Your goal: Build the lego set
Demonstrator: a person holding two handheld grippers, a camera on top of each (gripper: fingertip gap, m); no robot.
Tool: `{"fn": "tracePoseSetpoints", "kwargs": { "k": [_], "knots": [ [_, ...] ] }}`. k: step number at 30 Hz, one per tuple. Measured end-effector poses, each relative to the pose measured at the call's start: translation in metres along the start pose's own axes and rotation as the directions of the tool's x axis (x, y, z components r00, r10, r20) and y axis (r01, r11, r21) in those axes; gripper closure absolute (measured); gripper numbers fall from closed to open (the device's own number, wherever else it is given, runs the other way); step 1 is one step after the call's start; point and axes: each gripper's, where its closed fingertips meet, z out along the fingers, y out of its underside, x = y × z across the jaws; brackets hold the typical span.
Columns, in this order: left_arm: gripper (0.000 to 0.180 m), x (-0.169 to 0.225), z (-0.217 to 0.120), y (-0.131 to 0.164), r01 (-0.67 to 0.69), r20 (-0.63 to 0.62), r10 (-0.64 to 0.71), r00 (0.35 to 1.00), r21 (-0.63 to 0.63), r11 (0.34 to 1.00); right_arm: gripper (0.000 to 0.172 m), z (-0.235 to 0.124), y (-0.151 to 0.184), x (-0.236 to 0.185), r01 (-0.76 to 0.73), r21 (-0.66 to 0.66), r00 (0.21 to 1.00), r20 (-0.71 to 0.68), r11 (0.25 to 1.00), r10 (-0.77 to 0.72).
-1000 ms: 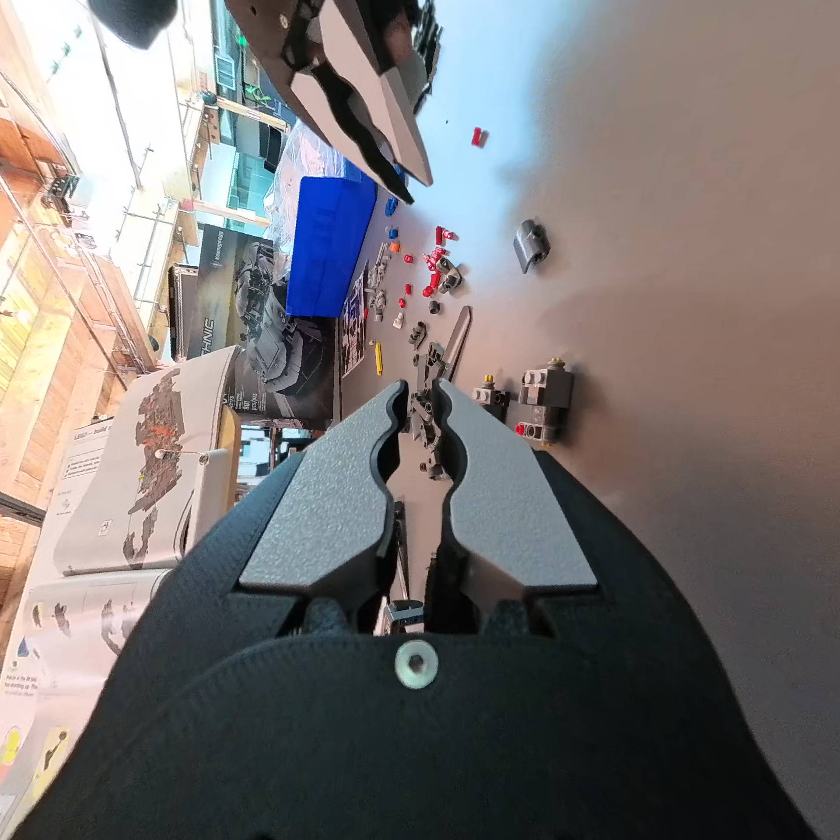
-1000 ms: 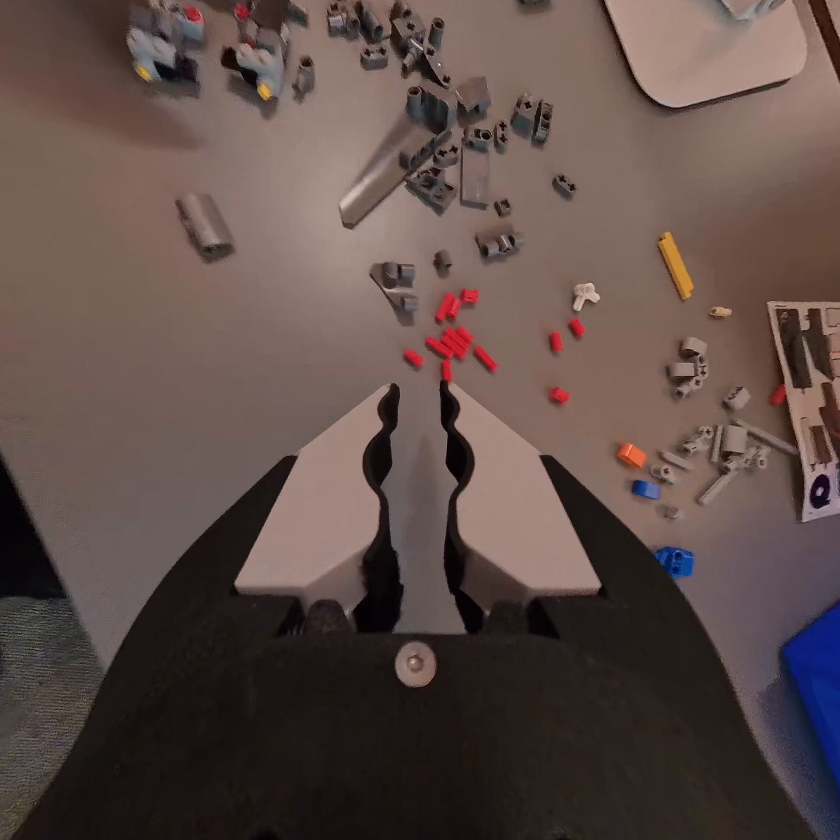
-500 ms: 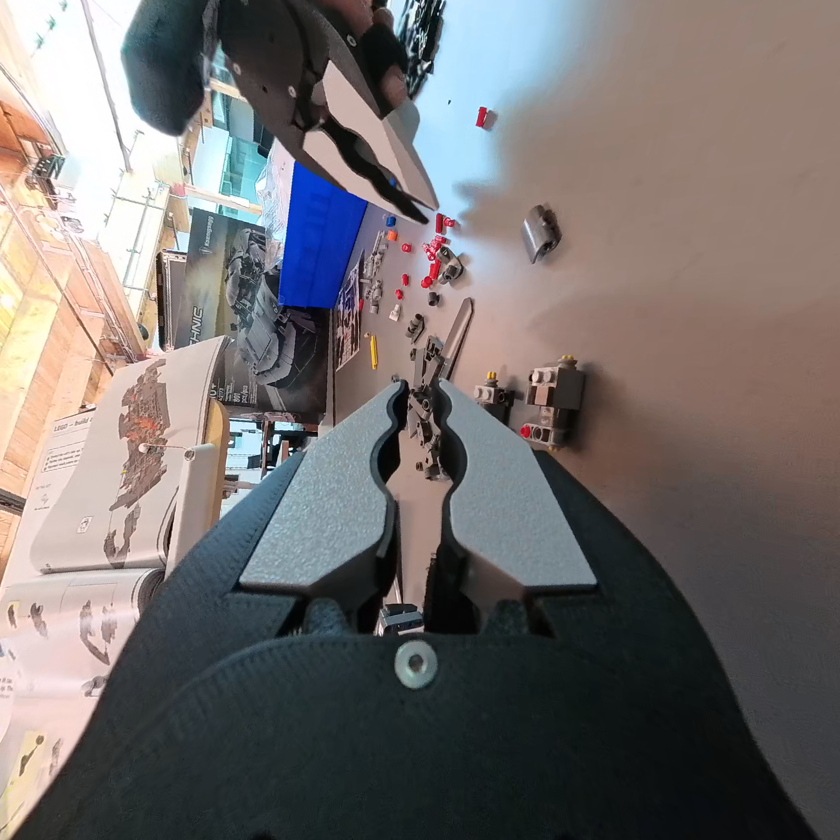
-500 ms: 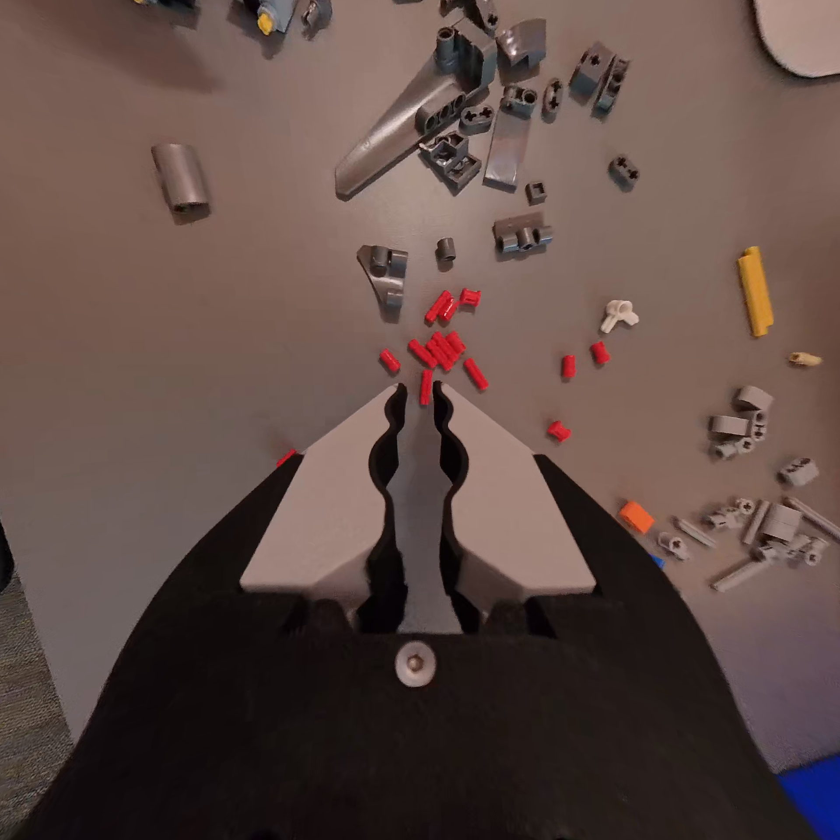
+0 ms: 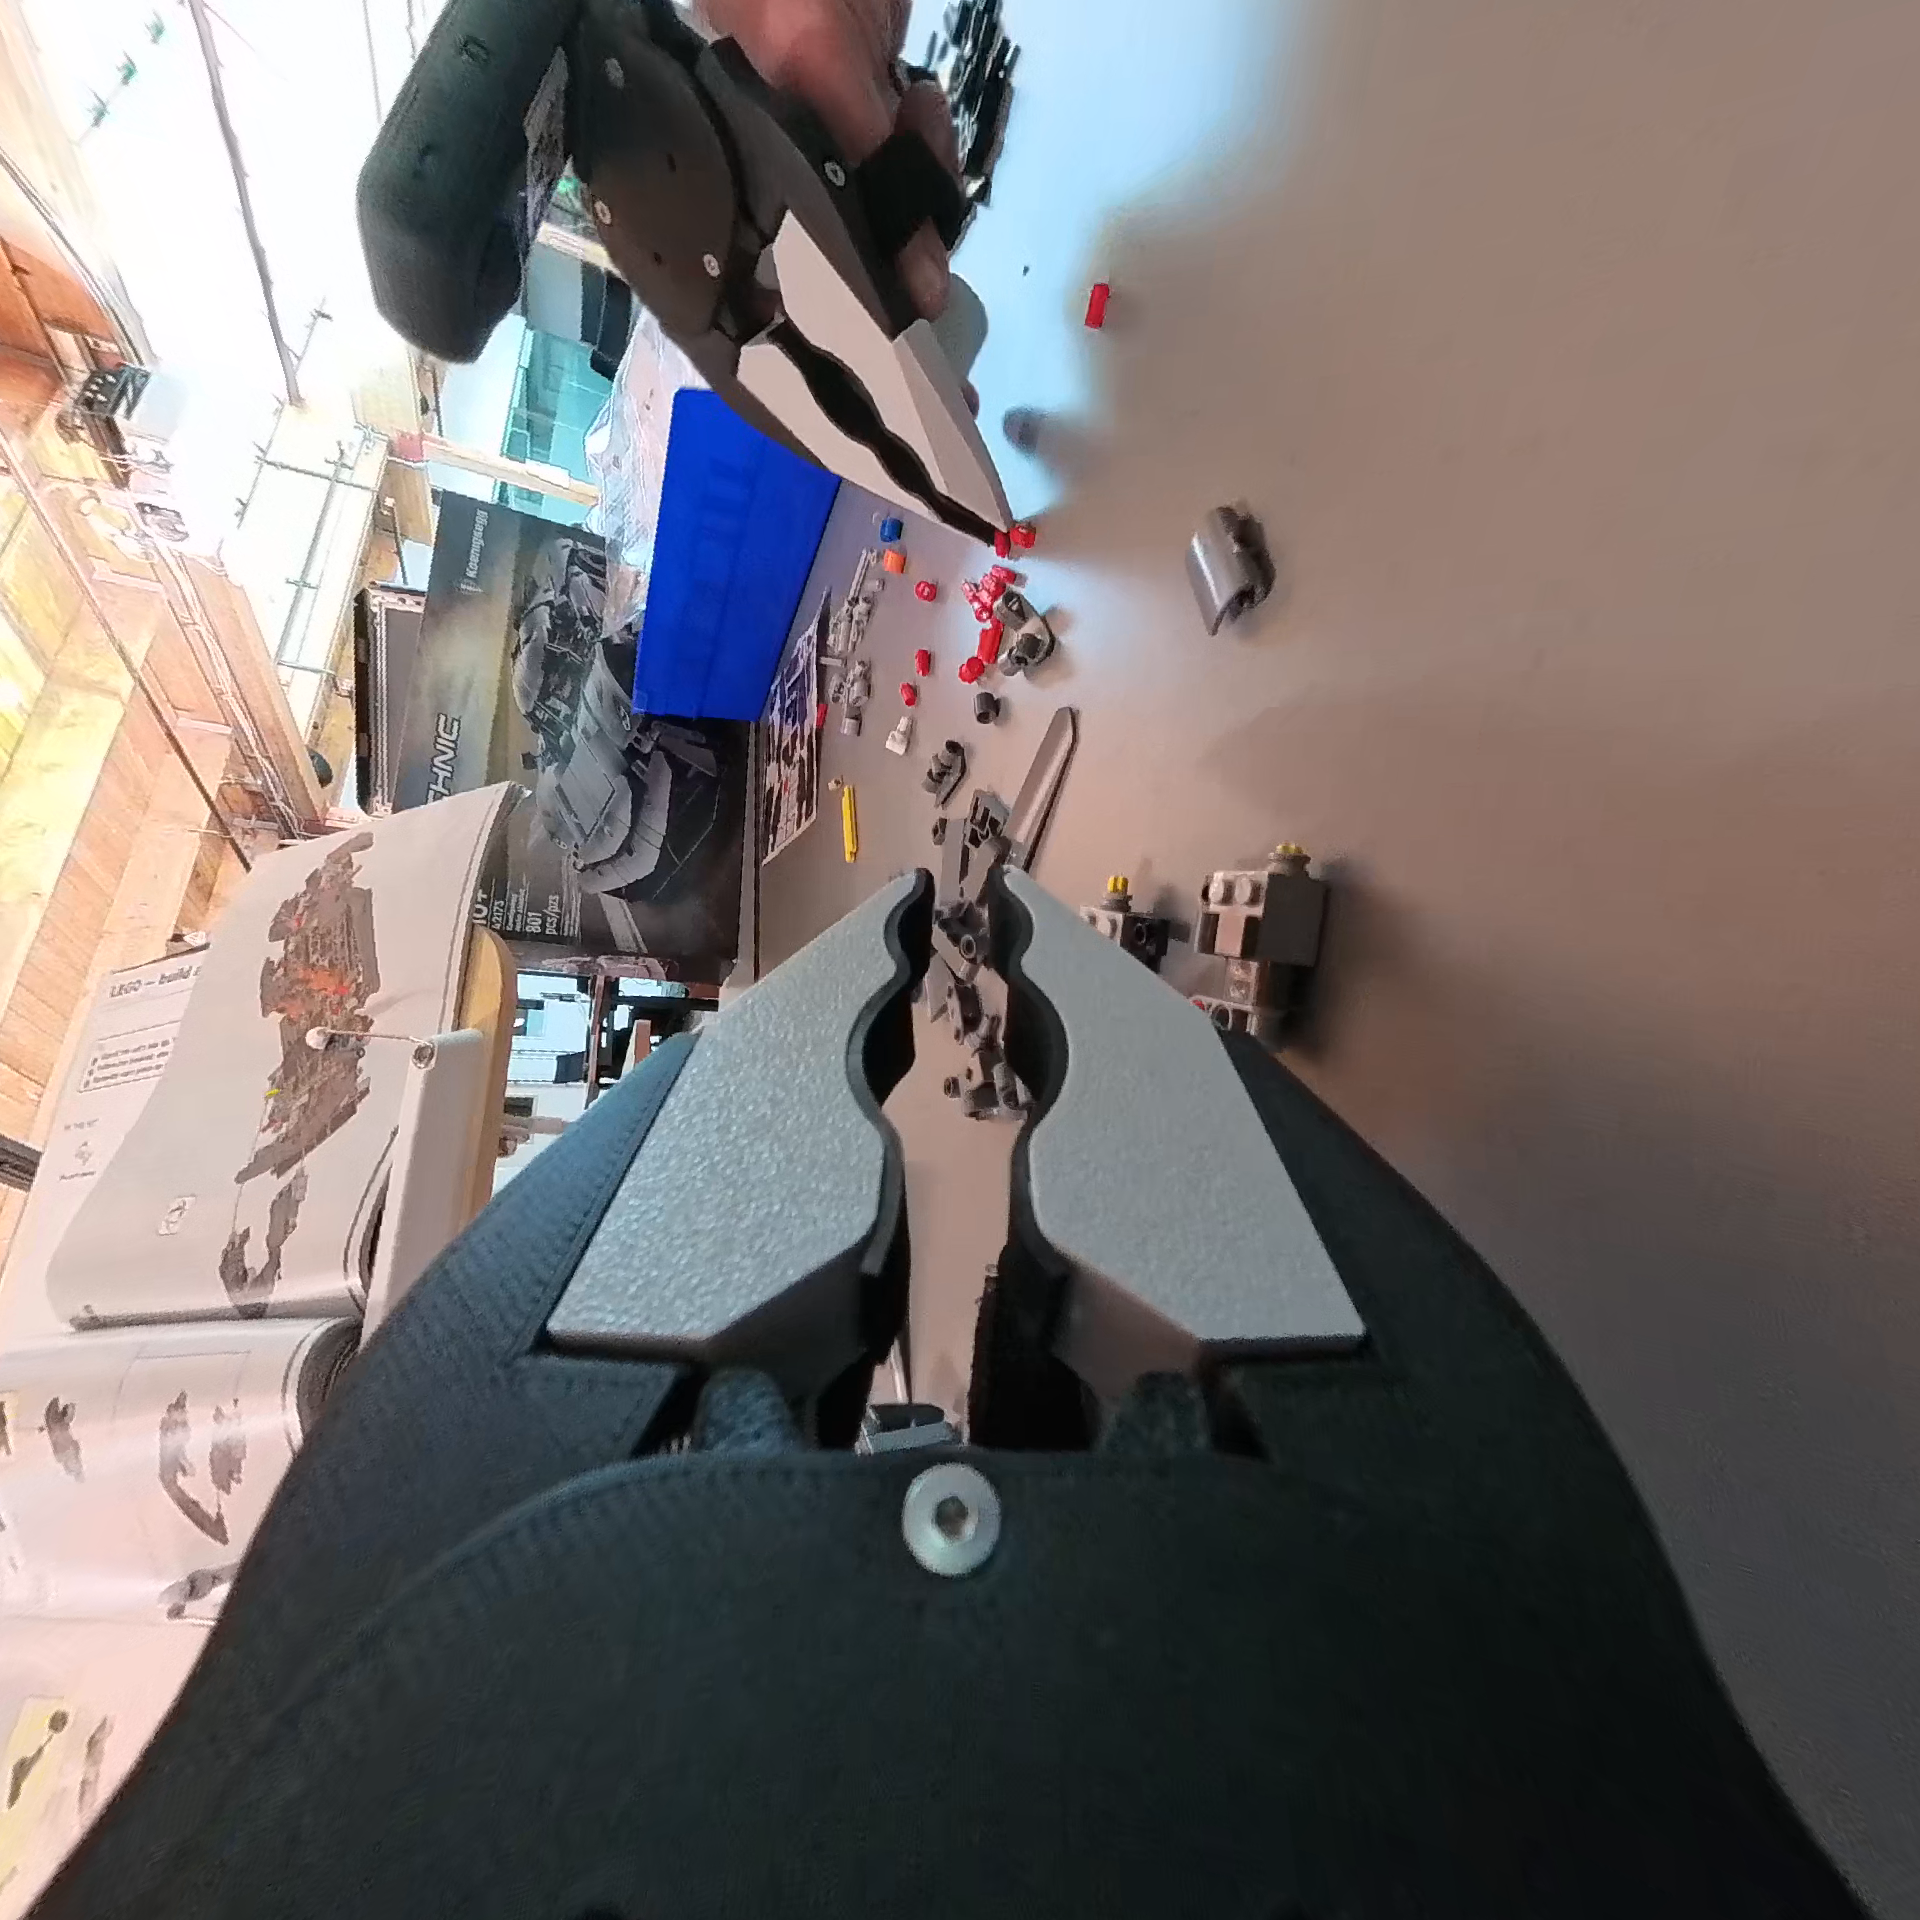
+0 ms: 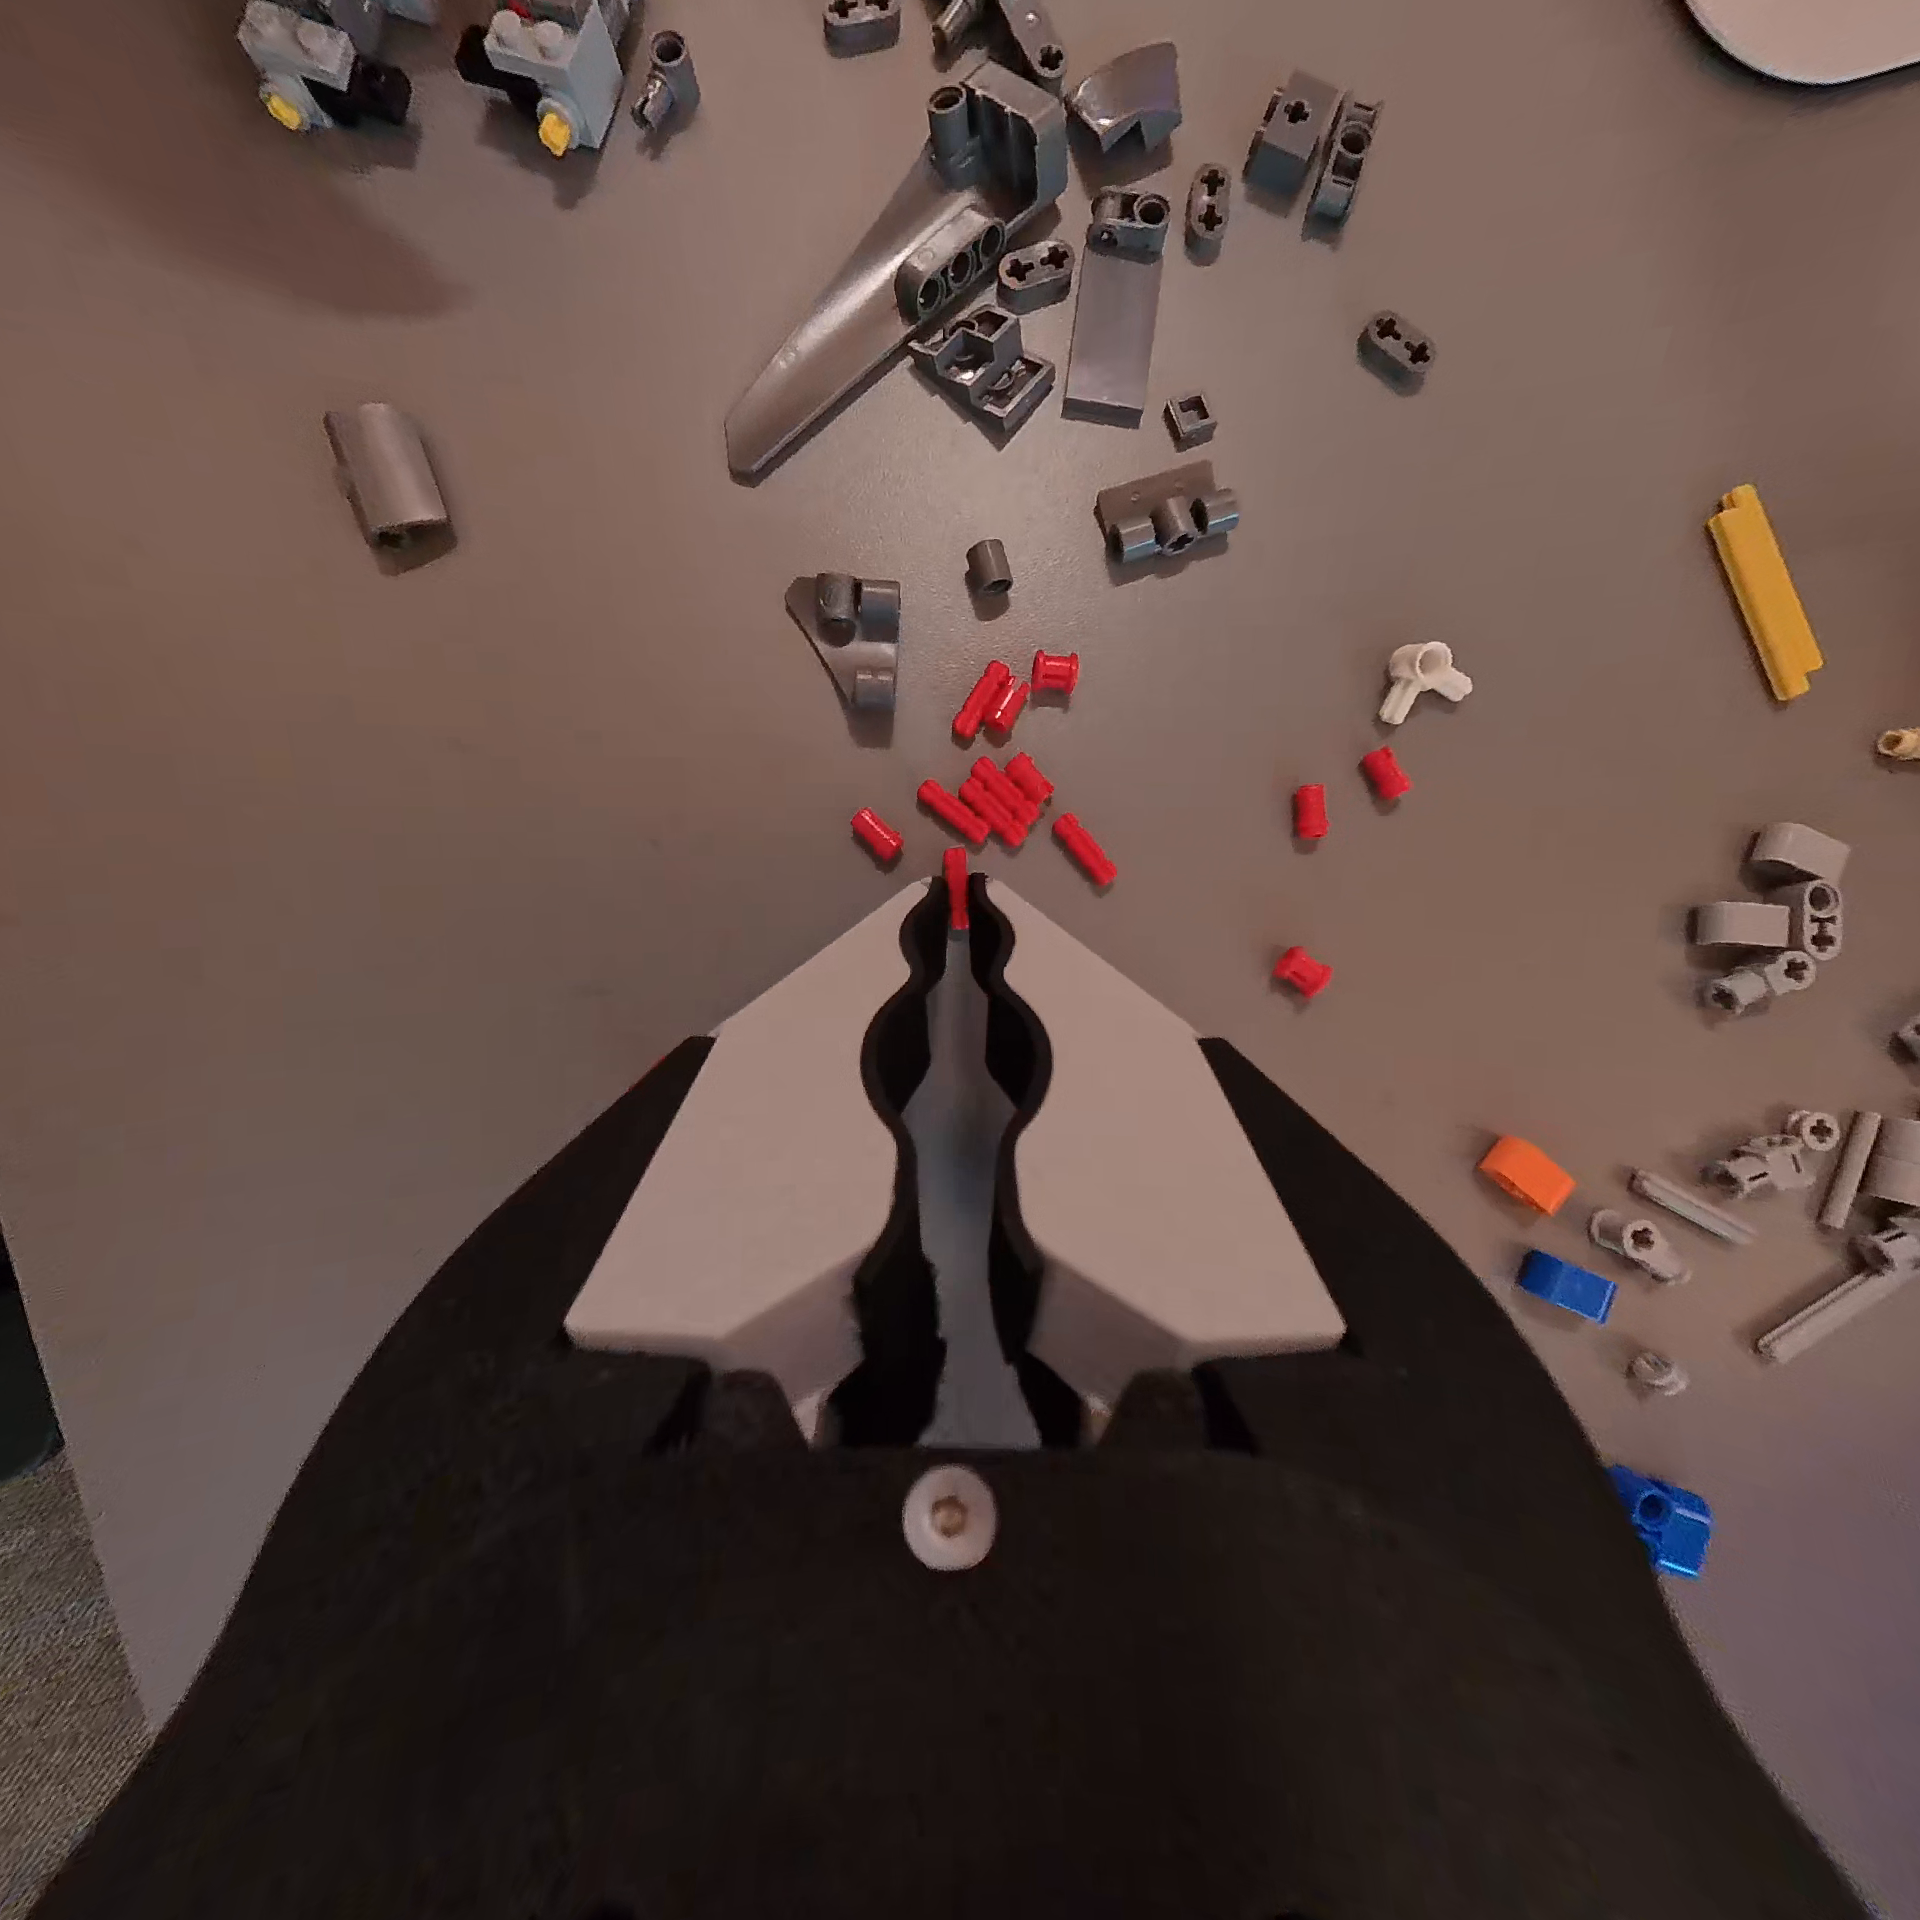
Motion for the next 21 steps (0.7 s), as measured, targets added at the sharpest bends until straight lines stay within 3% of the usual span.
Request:
{"fn": "tracePoseSetpoints", "kwargs": {
  "k": [11, 21],
  "knots": [
    [0.172, -0.015, 0.002, 0.008, 0.034, 0.049, -0.033, 0.998, -0.017, 0.999, 0.172, -0.014, -0.009, 0.005, -0.006, 0.069, 0.999, -0.044, 0.998, 0.009],
    [0.171, -0.025, 0.002, 0.006, 0.021, 0.125, -0.017, 0.992, -0.030, 0.999, 0.171, -0.028, -0.048, -0.005, 0.037, 0.169, 0.997, -0.067, 0.985, -0.025]
  ]
}}
